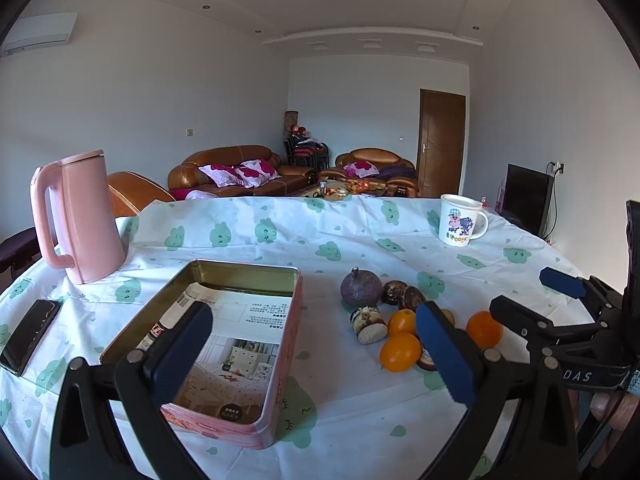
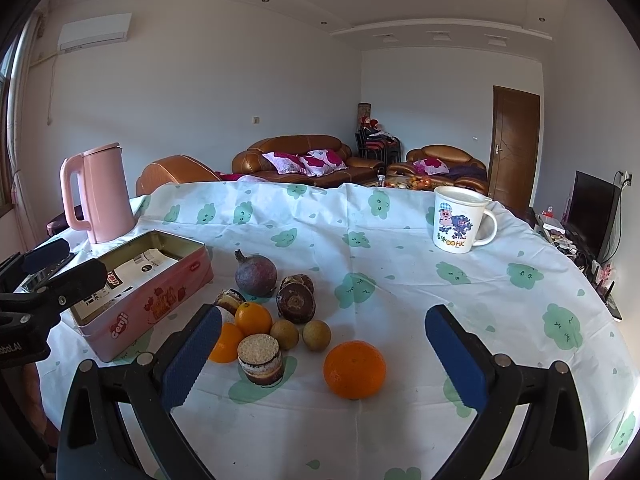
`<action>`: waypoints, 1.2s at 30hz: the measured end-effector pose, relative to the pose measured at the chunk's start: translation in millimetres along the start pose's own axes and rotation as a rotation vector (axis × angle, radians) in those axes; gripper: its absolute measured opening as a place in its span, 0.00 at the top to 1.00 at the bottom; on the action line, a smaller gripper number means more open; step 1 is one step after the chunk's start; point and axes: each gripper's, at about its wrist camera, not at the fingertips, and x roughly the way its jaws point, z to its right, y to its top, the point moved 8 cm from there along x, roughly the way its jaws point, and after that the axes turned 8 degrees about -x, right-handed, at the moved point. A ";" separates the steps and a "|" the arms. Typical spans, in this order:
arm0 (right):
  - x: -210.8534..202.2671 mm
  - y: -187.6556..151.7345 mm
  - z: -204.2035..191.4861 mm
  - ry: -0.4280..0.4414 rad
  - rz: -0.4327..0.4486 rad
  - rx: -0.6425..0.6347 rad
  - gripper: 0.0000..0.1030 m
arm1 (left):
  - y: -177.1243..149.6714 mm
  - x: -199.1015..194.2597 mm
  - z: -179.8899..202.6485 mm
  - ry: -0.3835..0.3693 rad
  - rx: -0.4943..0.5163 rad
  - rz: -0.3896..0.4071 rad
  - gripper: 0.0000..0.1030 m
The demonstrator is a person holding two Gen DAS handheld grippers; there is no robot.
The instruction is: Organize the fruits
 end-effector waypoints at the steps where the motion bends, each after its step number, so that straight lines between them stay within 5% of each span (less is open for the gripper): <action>1: 0.4 -0.3 -0.5 0.001 -0.001 -0.001 0.01 | 0.4 -0.4 -0.1 0.001 -0.001 0.000 0.00; 36: 8.7 -26.2 20.5 -0.058 -0.042 -0.002 0.01 | -19.6 19.1 18.4 -0.053 0.020 -0.061 0.00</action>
